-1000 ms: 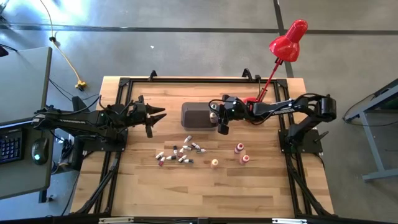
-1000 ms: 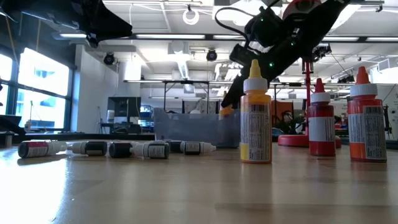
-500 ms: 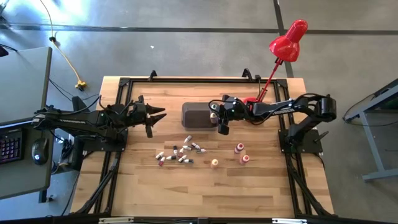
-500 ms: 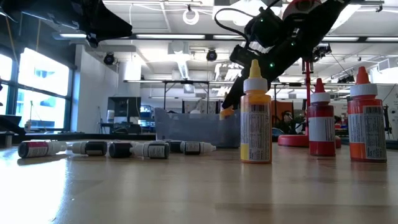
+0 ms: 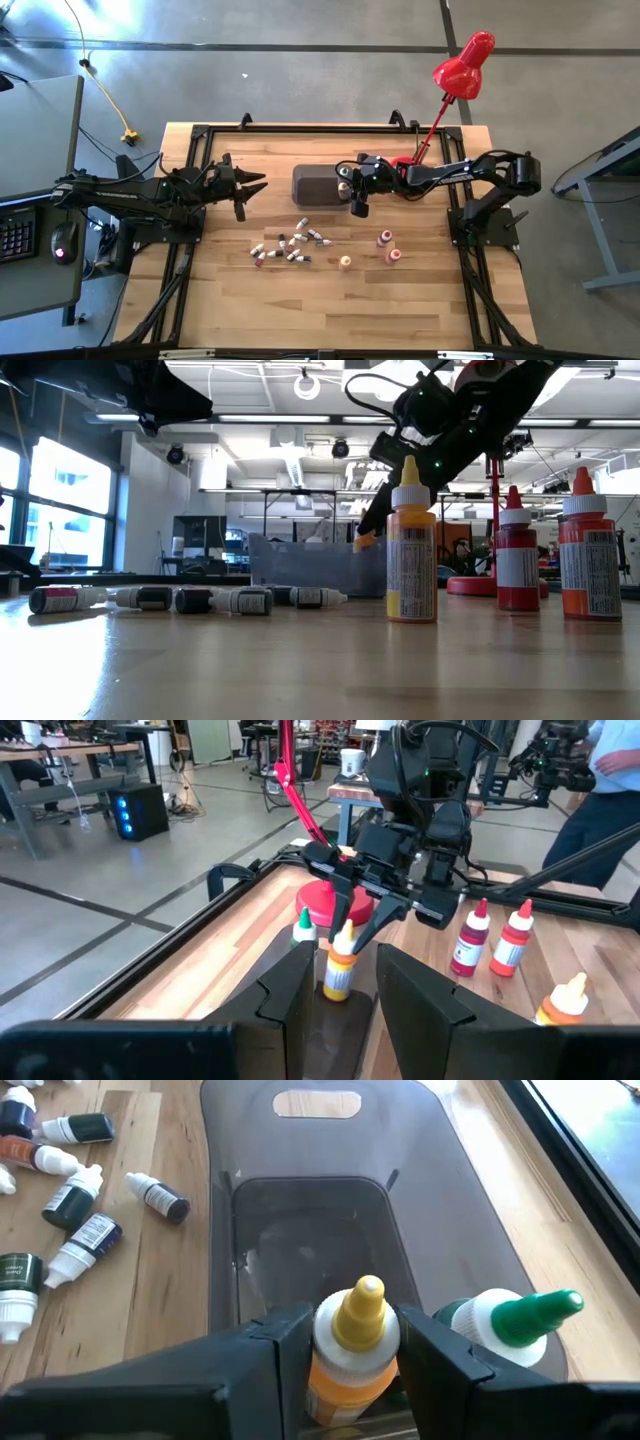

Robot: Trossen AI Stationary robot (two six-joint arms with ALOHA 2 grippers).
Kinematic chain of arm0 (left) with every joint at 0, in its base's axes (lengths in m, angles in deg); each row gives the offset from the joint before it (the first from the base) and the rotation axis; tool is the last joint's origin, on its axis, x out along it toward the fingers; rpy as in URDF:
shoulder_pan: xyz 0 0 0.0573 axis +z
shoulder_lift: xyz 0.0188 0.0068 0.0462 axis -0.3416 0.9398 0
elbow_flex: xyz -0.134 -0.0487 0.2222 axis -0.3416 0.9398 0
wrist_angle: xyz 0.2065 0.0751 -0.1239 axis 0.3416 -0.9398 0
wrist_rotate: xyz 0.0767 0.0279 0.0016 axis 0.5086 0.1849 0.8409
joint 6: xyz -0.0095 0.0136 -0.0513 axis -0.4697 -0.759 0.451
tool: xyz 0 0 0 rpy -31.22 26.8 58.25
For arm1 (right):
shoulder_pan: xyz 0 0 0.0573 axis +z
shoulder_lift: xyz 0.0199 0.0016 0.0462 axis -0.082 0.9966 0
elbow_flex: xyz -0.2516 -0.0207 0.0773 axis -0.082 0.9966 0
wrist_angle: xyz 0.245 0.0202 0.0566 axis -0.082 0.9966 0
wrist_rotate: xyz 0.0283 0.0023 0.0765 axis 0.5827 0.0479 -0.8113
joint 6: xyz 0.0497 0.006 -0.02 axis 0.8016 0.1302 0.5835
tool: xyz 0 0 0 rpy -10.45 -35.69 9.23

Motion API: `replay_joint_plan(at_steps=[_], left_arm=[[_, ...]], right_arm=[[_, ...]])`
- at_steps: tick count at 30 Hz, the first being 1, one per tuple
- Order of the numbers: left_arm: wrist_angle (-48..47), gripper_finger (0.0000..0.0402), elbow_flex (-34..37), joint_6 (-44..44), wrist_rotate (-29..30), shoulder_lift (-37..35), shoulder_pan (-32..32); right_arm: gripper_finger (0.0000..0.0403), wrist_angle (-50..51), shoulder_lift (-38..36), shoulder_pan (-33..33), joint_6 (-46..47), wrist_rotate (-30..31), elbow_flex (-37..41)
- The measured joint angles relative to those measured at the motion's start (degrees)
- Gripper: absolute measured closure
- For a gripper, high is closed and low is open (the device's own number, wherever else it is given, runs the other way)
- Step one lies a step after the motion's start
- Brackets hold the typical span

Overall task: Pick & Place food coloring
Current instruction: Put the big yellow food coloring bottle into the black bin

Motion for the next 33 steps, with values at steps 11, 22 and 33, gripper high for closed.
replay_joint_plan(at_steps=[11, 22, 33], left_arm=[[-0.02, 0.0291, 0.0, 0.0, 0.0, 0.0, 0.02], [-0.06, 0.0291, 0.0, 0.0, 0.0, 0.01, 0.0], [-0.06, 0.0291, 0.0, 0.0, 0.0, 0.0, -0.01]], right_arm=[[0.0276, -0.4, 0.01, 0.0, -5.86, 0.24, 0.0], [0.0276, 1.67, -0.04, -0.04, 0.78, 2.17, -0.11], [0.0276, 1.99, -0.07, -0.04, 2.71, 2.4, -0.13]])
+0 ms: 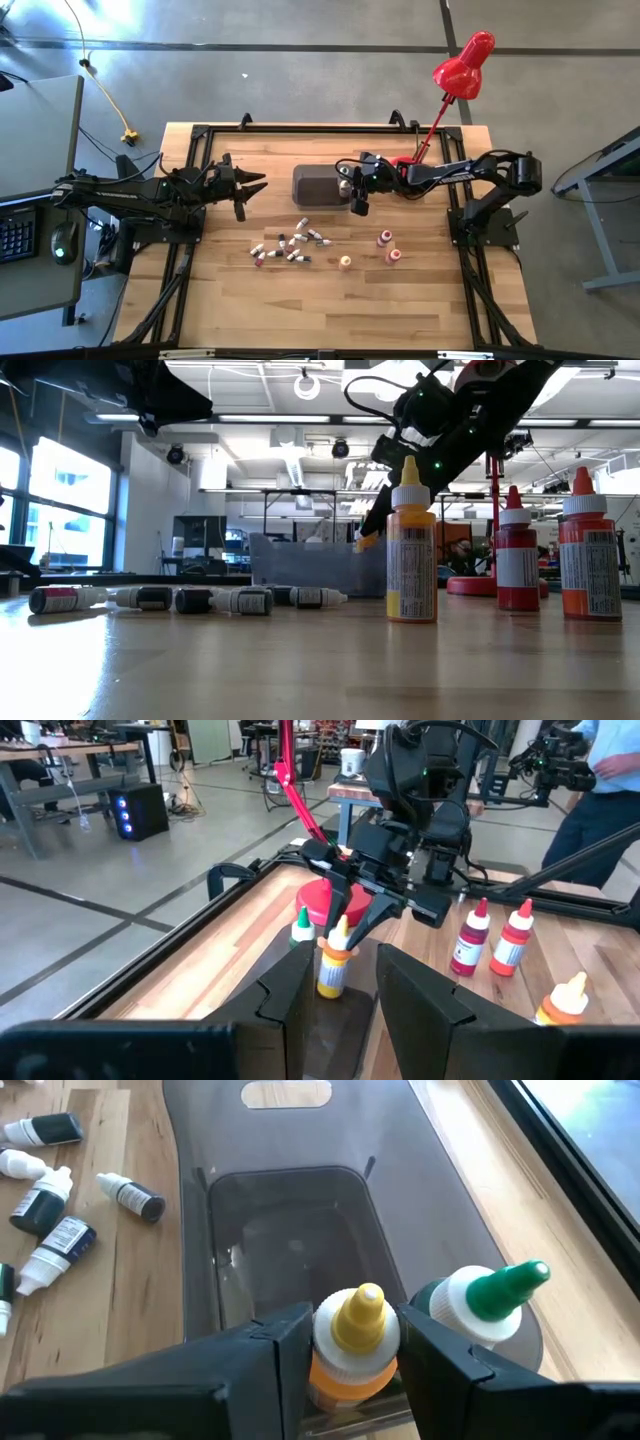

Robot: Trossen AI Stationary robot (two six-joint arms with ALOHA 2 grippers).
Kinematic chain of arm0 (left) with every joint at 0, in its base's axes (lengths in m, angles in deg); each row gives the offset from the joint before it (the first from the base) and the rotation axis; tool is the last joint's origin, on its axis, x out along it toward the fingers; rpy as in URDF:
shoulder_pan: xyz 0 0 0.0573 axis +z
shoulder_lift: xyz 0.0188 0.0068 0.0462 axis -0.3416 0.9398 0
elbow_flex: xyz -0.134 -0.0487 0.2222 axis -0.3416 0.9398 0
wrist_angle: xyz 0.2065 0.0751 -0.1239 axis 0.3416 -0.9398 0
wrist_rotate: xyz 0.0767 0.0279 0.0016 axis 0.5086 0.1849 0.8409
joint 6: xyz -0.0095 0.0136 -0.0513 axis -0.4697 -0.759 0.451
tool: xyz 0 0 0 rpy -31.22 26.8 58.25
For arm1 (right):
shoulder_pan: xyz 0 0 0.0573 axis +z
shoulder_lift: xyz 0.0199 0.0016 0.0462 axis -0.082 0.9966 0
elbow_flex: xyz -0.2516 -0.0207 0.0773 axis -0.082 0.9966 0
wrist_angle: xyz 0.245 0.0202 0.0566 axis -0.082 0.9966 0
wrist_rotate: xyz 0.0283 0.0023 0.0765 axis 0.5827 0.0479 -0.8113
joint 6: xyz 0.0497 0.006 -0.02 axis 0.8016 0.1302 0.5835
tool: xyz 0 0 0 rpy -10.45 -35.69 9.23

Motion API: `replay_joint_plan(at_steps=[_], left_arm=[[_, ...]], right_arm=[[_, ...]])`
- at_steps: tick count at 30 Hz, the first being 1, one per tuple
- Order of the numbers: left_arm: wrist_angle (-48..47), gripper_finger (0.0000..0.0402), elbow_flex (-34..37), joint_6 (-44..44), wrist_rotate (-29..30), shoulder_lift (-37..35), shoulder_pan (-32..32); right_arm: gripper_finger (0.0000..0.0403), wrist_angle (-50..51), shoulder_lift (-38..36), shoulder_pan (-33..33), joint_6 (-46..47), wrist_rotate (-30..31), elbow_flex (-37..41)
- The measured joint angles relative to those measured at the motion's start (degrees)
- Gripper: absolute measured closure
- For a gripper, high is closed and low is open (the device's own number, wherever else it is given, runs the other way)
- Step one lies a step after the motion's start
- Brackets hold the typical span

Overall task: Pick & Place food coloring
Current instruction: Put the big yellow food coloring bottle into the black bin

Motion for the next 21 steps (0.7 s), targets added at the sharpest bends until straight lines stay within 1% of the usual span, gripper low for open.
replay_joint_plan(at_steps=[9, 21], left_arm=[[0.0, 0.0291, 0.0, 0.0, -0.01, 0.0, 0.01], [-0.02, 0.0291, 0.0, 0.0, 0.0, 0.0, 0.02]], right_arm=[[0.0276, 0.13, 0.0, 0.02, -0.07, 2.2, 0.04], [0.0276, 0.23, 0.02, 0.07, -0.9, 2.54, 0.1]])
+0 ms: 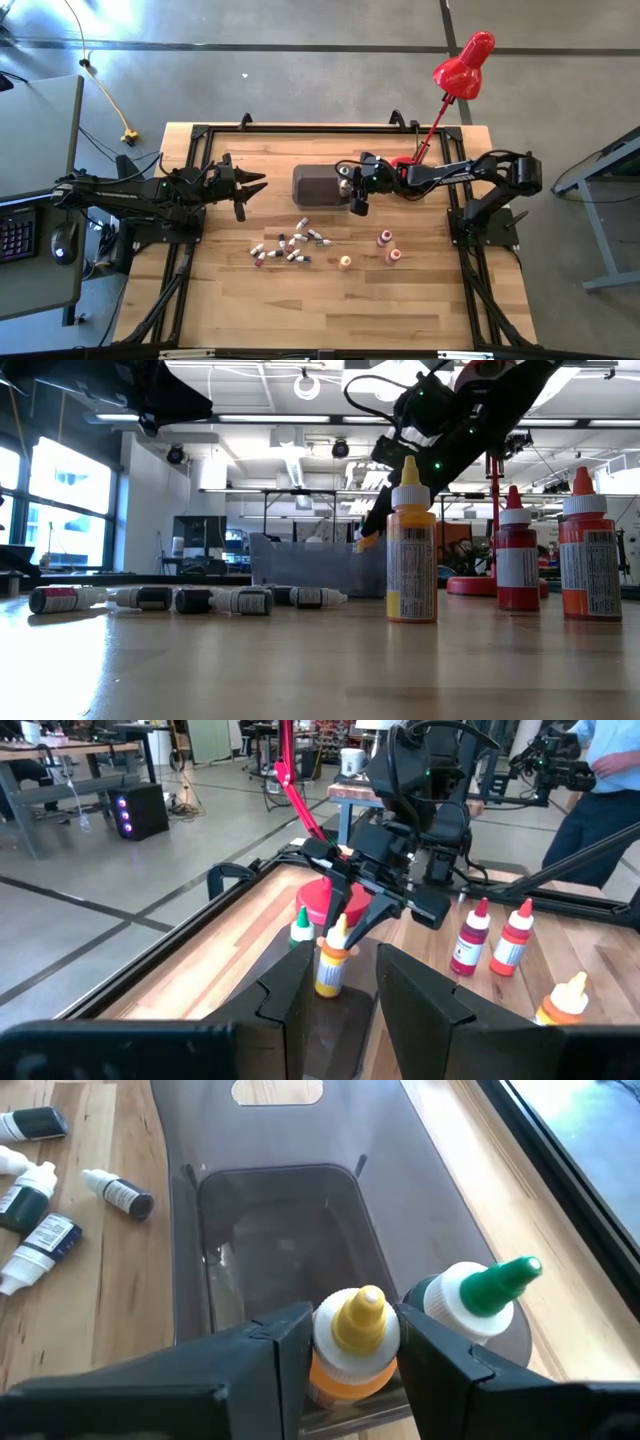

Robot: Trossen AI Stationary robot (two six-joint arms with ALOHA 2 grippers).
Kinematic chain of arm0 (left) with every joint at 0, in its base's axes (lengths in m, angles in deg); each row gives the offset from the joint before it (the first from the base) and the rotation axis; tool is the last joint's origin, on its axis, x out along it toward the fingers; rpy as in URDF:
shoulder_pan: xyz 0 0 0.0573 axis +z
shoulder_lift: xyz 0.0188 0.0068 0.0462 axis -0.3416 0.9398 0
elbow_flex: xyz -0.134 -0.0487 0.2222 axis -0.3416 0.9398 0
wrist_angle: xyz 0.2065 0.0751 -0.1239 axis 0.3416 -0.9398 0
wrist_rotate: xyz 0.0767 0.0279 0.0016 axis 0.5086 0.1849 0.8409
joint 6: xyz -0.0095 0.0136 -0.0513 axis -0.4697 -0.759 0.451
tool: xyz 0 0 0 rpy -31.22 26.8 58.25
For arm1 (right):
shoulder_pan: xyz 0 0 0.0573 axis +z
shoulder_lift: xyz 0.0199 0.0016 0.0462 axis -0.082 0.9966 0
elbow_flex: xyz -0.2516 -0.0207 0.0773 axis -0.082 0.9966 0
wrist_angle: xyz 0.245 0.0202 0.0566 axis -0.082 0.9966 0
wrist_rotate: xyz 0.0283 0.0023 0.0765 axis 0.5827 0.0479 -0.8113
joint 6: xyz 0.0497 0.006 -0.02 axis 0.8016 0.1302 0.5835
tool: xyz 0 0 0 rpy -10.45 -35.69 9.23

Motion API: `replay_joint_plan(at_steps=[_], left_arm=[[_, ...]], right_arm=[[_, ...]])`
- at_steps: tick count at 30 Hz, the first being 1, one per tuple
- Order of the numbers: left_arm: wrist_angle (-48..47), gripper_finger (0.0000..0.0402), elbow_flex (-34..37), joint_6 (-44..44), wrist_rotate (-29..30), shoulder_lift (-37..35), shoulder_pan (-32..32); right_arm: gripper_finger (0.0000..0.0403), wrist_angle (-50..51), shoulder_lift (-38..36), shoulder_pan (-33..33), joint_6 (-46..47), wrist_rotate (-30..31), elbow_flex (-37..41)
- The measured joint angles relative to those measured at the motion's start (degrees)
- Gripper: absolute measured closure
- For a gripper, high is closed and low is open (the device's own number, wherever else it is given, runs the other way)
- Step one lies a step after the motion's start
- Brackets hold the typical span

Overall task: Pick & Place food coloring
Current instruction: Put the big yellow food coloring bottle into the black bin

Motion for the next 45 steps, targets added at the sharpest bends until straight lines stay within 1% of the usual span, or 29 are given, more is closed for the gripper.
replay_joint_plan(at_steps=[15, 19, 27, 32, 36, 38, 45], left_arm=[[0.0, 0.0291, 0.0, 0.0, 0.0, 0.0, 0.0], [0.0, 0.0291, 0.0, 0.0, 0.0, 0.02, -0.02], [0.0, 0.0291, 0.0, 0.0, 0.0, 0.01, 0.0], [0.01, 0.0291, 0.0, 0.0, 0.0, 0.02, -0.01], [0.01, 0.0291, 0.0, 0.0, 0.0, 0.01, -0.01], [0.0, 0.0291, 0.0, 0.0, 0.0, 0.02, 0.0], [0.0, 0.0291, 0.0, 0.0, 0.0, 0.02, -0.02]], right_arm=[[0.0276, -1.47, 0.09, -0.02, -0.3, 0.02, 0.1], [0.0276, -1.49, 0.09, -0.02, 1.9, 0.15, 0.1], [0.0276, -1.71, 0.09, -0.1, 2.12, 0.92, 0.1], [0.0276, -1.89, 0.09, -0.17, 1.09, -1.24, 0.1], [0.0276, -2.06, 0.09, -0.17, 0.92, -1.46, 0.1], [0.0269, -2.11, 0.09, -0.17, 0.86, -1.49, 0.1], [0.0227, -3.82, 0.09, -0.17, 0.86, -1.53, 0.1]])
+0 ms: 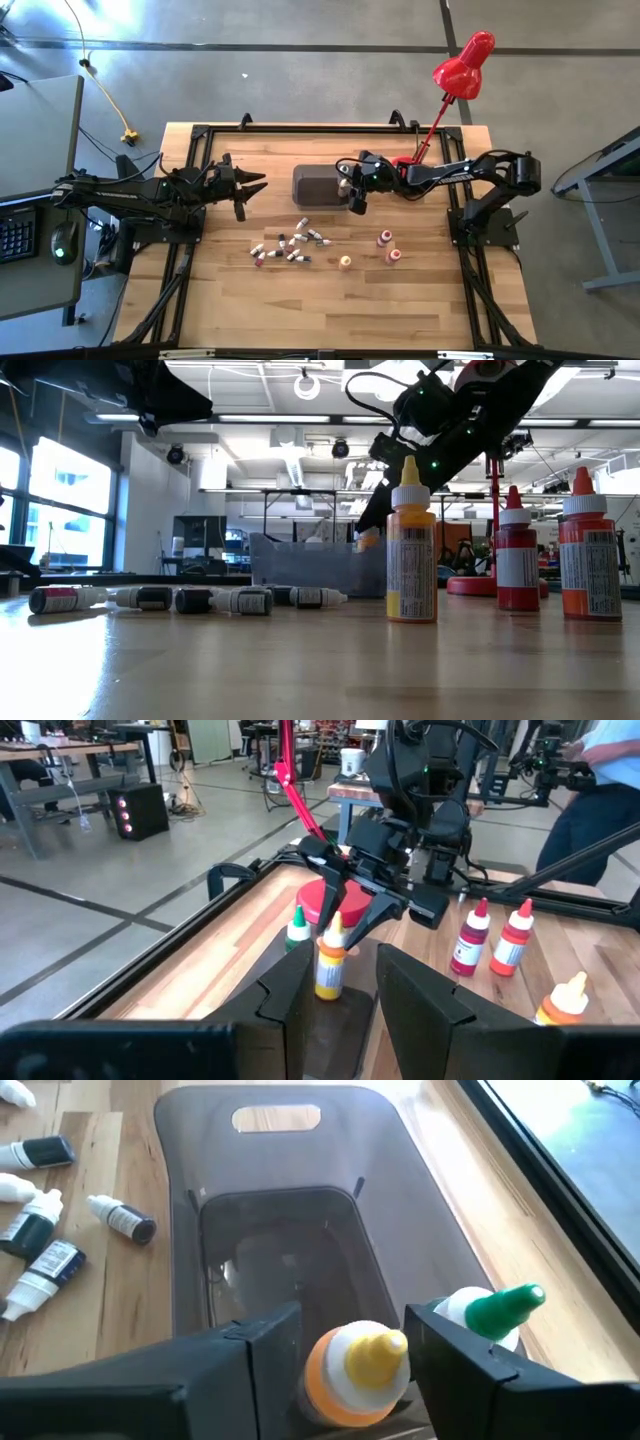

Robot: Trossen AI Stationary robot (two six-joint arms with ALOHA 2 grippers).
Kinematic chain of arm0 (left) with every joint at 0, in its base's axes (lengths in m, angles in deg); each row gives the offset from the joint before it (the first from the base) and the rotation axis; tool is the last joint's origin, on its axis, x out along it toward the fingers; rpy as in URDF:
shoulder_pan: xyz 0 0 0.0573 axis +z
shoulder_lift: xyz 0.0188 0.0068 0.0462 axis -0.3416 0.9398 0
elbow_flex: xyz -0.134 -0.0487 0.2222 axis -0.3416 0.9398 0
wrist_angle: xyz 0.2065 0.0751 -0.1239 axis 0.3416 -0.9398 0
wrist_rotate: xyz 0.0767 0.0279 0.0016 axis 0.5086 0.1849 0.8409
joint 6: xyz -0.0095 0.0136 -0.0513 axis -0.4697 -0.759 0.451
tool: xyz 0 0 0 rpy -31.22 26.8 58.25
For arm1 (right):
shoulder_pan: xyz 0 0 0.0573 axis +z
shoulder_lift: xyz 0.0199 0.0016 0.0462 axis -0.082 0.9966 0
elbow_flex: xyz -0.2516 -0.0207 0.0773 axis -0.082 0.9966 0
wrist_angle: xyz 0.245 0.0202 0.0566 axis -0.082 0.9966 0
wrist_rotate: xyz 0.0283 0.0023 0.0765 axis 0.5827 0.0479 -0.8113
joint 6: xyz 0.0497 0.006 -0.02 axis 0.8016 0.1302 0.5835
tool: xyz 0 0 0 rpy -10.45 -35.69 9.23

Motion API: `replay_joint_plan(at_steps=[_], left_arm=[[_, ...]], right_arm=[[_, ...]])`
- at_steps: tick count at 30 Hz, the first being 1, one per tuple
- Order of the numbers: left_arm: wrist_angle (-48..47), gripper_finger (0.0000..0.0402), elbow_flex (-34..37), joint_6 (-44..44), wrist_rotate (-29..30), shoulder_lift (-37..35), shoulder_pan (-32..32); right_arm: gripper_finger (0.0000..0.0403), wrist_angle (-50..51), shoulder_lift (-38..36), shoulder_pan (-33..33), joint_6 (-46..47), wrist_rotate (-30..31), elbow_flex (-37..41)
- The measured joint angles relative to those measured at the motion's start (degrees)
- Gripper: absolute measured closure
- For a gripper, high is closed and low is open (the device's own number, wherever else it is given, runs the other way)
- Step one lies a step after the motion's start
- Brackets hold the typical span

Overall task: Pick & Place food coloring
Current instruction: Put the big yellow food coloring bottle into the black bin, then put the big red food coloring bottle into the black bin

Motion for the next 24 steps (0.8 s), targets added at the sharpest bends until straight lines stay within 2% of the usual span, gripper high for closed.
replay_joint_plan(at_steps=[12, 18, 24], left_arm=[[0.0, 0.0291, 0.0, 0.0, 0.02, 0.0, 0.02], [0.01, 0.0291, 0.0, 0.0, 0.0, 0.0, 0.0], [0.02, 0.0291, 0.0, 0.0, 0.02, -0.02, 0.01]], right_arm=[[0.0222, -3.45, -1.93, 0.46, -2.7, 0.43, -0.04], [0.0222, -2.89, -9.23, 2.24, -5.69, -0.24, -0.09], [0.0222, 6.07, -19.54, 10.08, -6.22, -8.66, -0.18]])
